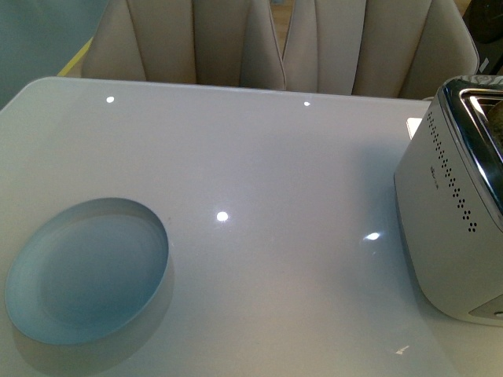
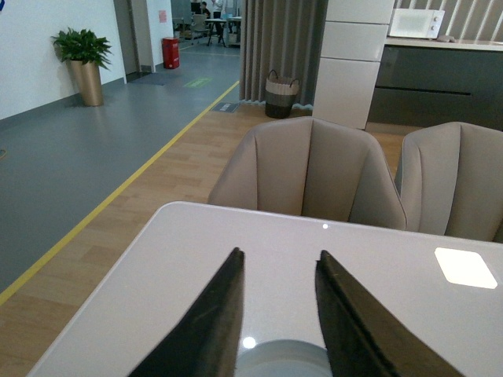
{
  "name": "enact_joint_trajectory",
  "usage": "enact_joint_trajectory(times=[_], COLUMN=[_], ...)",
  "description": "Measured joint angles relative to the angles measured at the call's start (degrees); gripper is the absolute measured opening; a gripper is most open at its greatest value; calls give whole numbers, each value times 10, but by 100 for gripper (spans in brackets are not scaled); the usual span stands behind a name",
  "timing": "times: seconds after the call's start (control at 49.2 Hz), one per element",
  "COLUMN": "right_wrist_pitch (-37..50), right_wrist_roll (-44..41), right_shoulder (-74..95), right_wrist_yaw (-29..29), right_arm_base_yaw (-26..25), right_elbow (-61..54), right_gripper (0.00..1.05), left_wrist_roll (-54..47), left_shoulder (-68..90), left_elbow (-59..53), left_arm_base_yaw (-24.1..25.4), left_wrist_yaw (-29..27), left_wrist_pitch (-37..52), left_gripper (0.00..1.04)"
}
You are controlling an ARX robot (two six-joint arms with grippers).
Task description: Left arm holds plate, right arm toasts bread
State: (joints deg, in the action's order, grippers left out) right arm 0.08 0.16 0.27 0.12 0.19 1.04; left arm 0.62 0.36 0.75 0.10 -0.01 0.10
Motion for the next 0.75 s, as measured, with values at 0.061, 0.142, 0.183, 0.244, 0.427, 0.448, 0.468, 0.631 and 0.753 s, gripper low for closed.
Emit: enact_joint_trajectory(times=[0.061, 0.142, 0.183, 0.244, 0.427, 0.448, 0.468, 0.631, 0.753], right_wrist_pitch=[0, 0, 0, 0, 0, 0, 0, 0, 0], right_wrist_roll=[0, 0, 0, 0, 0, 0, 0, 0, 0], right_shoulder=[0, 0, 0, 0, 0, 0, 0, 0, 0], right_wrist_yaw=[0, 0, 0, 0, 0, 0, 0, 0, 0], right_arm_base_yaw=[0, 0, 0, 0, 0, 0, 0, 0, 0], right_elbow=[0, 0, 0, 0, 0, 0, 0, 0, 0], right_gripper=[96, 96, 96, 96, 96, 96, 96, 96, 96], left_wrist_roll=[0, 0, 0, 0, -1, -1, -1, -1, -1], left_shoulder=[0, 0, 0, 0, 0, 0, 0, 0, 0], left_elbow=[0, 0, 0, 0, 0, 0, 0, 0, 0], left_arm_base_yaw=[0, 0, 0, 0, 0, 0, 0, 0, 0], left_wrist_yaw=[0, 0, 0, 0, 0, 0, 0, 0, 0], left_wrist_pitch=[0, 0, 0, 0, 0, 0, 0, 0, 0], left_gripper=[41, 55, 63, 77, 97, 97, 97, 97, 97])
